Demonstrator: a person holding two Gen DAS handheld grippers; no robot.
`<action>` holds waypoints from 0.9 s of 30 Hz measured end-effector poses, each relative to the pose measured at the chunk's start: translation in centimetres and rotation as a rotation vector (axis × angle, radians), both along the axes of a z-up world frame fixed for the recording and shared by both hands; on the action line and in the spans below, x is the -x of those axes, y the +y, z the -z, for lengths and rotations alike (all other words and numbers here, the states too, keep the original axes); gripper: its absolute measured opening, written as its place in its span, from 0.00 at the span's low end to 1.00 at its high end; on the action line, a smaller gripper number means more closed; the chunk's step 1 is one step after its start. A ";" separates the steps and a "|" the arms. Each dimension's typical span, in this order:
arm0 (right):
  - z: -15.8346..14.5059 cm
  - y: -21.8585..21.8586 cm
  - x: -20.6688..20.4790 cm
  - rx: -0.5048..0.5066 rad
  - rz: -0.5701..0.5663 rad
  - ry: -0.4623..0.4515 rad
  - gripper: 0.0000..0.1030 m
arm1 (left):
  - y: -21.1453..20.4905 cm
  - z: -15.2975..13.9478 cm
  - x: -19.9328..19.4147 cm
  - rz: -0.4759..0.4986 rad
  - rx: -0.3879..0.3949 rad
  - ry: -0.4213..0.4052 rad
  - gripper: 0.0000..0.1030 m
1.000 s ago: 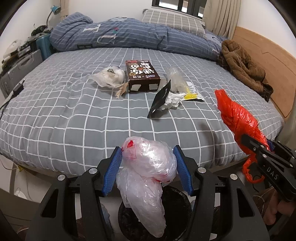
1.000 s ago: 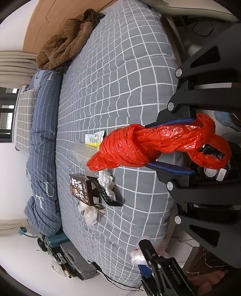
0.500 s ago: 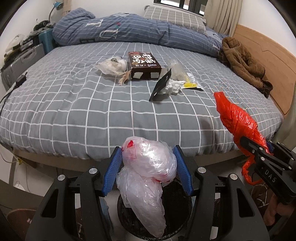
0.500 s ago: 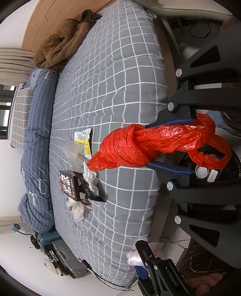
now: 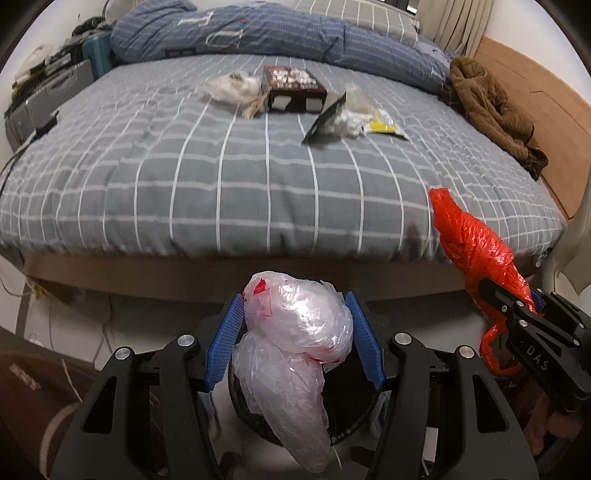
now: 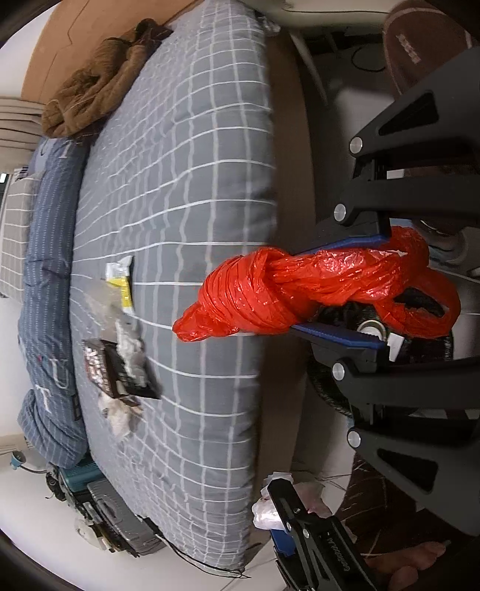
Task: Collect trash
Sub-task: 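Lift the bubble wrap and red bag and carry them toward the bin, then open the left tool over the bin while the right tool releases the red bag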
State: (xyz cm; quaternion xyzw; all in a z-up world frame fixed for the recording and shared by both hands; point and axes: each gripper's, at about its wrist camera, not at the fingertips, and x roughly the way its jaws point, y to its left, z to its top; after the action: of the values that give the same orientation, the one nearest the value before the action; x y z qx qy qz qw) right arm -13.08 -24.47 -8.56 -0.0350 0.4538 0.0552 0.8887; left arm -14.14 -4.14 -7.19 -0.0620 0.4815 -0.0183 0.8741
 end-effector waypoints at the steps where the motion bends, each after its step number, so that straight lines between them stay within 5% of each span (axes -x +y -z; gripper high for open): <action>1: 0.5 -0.1 0.3 0.002 0.000 0.013 0.32 | 0.0 0.3 0.2 -0.001 0.003 0.009 0.55; 13: 7.5 -0.8 -0.8 0.045 0.020 0.178 0.32 | -1.4 6.6 -0.4 0.035 0.001 0.119 0.55; 27: 10.6 -2.8 -1.4 0.084 0.054 0.245 0.32 | -4.3 11.7 -2.4 0.120 0.006 0.210 0.55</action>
State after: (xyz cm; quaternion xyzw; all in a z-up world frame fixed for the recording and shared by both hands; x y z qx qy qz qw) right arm -11.72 -27.27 -19.17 -0.0532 0.5619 0.0160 0.8254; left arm -11.73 -8.48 -18.88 -0.0371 0.5731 -0.0653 0.8160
